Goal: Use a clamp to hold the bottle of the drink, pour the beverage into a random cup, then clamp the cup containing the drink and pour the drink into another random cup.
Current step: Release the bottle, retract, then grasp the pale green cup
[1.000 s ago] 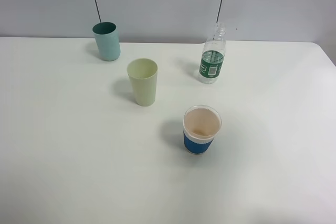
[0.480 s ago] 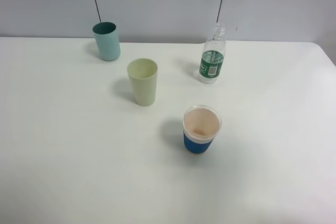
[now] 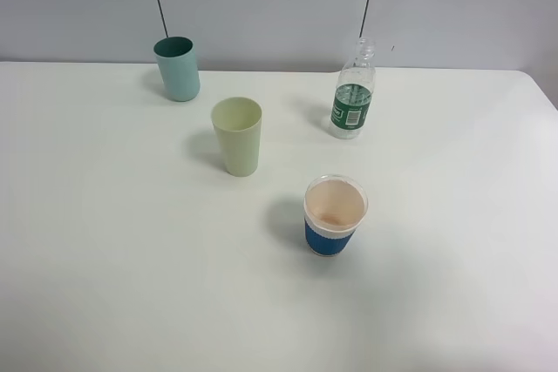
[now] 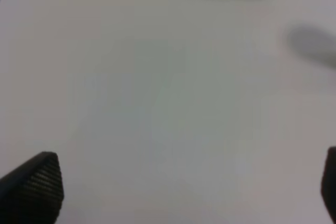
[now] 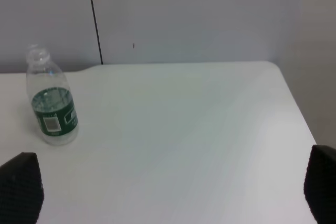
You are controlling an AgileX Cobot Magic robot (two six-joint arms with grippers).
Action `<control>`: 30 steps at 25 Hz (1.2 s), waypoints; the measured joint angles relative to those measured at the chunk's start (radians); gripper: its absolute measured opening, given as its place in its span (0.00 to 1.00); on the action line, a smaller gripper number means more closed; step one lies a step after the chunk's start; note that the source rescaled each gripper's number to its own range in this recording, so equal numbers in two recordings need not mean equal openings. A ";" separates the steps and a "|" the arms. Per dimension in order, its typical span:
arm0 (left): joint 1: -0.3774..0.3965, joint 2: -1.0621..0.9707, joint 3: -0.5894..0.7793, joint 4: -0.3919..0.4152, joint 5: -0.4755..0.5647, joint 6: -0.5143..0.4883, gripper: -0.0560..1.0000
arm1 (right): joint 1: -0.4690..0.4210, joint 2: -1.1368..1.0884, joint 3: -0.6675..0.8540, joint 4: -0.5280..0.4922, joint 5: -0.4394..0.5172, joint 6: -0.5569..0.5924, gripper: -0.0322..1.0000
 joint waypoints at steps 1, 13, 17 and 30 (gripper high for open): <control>0.000 0.000 0.000 0.000 0.000 0.000 1.00 | 0.000 -0.019 0.003 0.000 -0.001 0.000 1.00; 0.000 0.000 0.000 0.000 0.000 0.000 1.00 | 0.000 -0.051 0.003 -0.001 0.065 0.000 1.00; 0.000 0.000 0.000 0.000 0.000 0.000 1.00 | 0.000 -0.051 0.017 -0.022 0.144 0.007 1.00; 0.000 0.000 0.000 0.000 0.000 0.000 1.00 | 0.000 -0.051 0.102 -0.027 0.189 0.070 1.00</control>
